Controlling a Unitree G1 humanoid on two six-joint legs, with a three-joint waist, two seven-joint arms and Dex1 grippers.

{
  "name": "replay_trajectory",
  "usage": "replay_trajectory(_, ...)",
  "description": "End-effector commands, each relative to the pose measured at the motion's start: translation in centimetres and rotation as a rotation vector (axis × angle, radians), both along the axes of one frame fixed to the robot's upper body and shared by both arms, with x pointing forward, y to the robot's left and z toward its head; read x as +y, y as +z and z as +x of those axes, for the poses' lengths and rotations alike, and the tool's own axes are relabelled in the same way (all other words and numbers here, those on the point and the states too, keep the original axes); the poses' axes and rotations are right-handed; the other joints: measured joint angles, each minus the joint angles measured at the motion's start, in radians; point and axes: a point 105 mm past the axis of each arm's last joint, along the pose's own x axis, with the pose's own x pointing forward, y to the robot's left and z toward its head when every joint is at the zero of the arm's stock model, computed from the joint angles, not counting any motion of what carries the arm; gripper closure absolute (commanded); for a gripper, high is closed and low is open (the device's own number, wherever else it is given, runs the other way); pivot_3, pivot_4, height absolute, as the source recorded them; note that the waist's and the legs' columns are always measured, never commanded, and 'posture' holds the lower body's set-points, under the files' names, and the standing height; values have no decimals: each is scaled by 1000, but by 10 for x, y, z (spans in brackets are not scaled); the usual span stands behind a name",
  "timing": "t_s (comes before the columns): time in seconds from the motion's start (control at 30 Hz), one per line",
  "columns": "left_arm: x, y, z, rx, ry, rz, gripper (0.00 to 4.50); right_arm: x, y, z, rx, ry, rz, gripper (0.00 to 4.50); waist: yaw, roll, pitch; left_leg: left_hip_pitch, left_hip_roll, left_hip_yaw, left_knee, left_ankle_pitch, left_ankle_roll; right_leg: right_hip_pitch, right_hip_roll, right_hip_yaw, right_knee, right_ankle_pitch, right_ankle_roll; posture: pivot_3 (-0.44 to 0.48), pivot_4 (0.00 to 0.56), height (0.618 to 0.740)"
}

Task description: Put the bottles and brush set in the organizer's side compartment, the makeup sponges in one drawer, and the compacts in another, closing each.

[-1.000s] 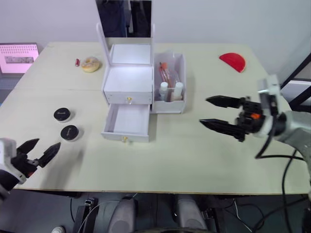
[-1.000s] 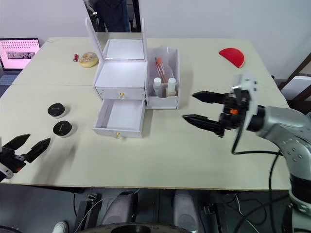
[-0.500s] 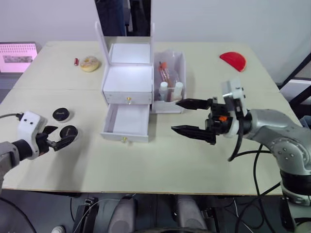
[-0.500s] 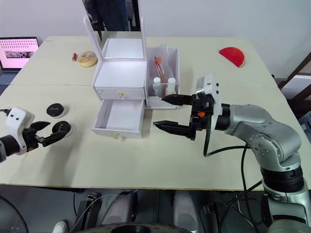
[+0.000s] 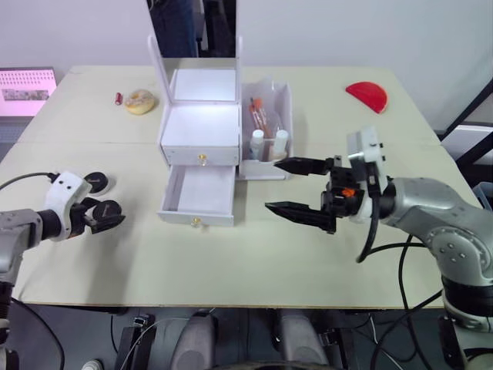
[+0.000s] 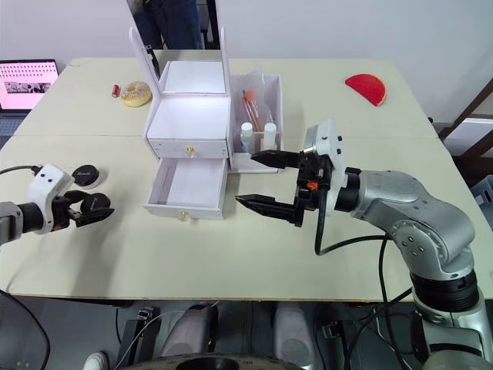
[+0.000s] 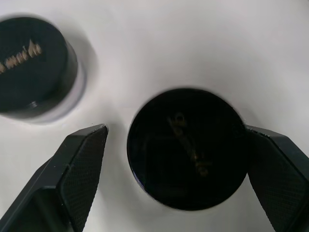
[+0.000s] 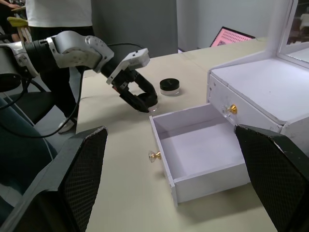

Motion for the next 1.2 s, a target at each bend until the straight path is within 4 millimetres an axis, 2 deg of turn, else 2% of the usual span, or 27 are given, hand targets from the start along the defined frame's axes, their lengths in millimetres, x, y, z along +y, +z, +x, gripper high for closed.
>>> replay_trajectory(0.03, -1, 10, 2, -29, -18, 13, 91, 2, 12, -6, -57, 14, 17, 0, 0, 0, 0, 0, 0, 0, 0, 0, 0, 0, 0, 0, 0, 0, 0, 0, 150, 739)
replay_trajectory(0.17, 0, 10, 2, -34, -12, 6, 91, 2, 13, -5, -59, 6, 17, 0, 1, 0, 0, 0, 0, 0, 0, 0, 0, 0, 0, 0, 0, 0, 0, 0, 150, 739)
replay_trajectory(0.27, -1, 10, 2, -35, -14, 1, 915, 1, 11, -4, -57, 1, 14, 0, 1, 0, 0, 0, 0, 0, 0, 0, 0, 0, 0, 0, 0, 0, 0, 0, 150, 739)
replay_trajectory(0.33, -1, 10, 2, -36, -16, -5, 1858, 1, 11, -3, -56, 0, 12, 0, 1, 0, 0, 0, 0, 0, 0, 0, 0, 0, 0, 0, 1, 0, 0, 0, 150, 739)
replay_trajectory(0.57, -2, 18, 0, -54, -27, -22, 1846, 1, 9, -3, -50, -4, 7, 0, 1, 0, 0, 0, 0, 0, 0, 0, 0, 0, 0, 0, 1, 0, 0, 0, 150, 739)
replay_trajectory(0.73, -4, 54, 4, -165, -82, -13, 1846, 0, 8, -3, -46, -8, 6, 0, 1, 0, 0, 0, 0, 0, 0, 0, 0, 0, 0, 0, 1, 0, 0, 0, 150, 739)
replay_trajectory(0.83, -22, 83, 5, -220, -186, -35, 1846, 1, 7, -1, -43, -12, 9, 0, 4, 0, 0, 0, 0, 0, 0, 0, 0, 0, 0, 0, 1, 0, 0, 0, 150, 739)
replay_trajectory(0.93, -48, 95, 2, -219, -307, -57, 1846, 2, 6, -1, -44, -12, 12, 0, 4, 0, 0, -1, 0, 0, 1, 0, 0, 0, 0, 0, 0, 0, 0, 0, 150, 739)
replay_trajectory(1.03, -76, 99, 4, -215, -411, -74, 1846, 3, 7, 0, -46, -13, 14, 0, 1, 0, 0, 0, 0, 0, 1, 0, 0, 0, 0, 0, 0, 0, 0, 0, 150, 739)
replay_trajectory(1.2, -116, 91, 4, -165, -575, -115, 1846, 4, 7, 0, -53, -24, 15, 0, 0, 0, 0, 0, 1, 0, 1, 0, 0, 0, 2, 1, 1, 0, 0, 0, 150, 739)
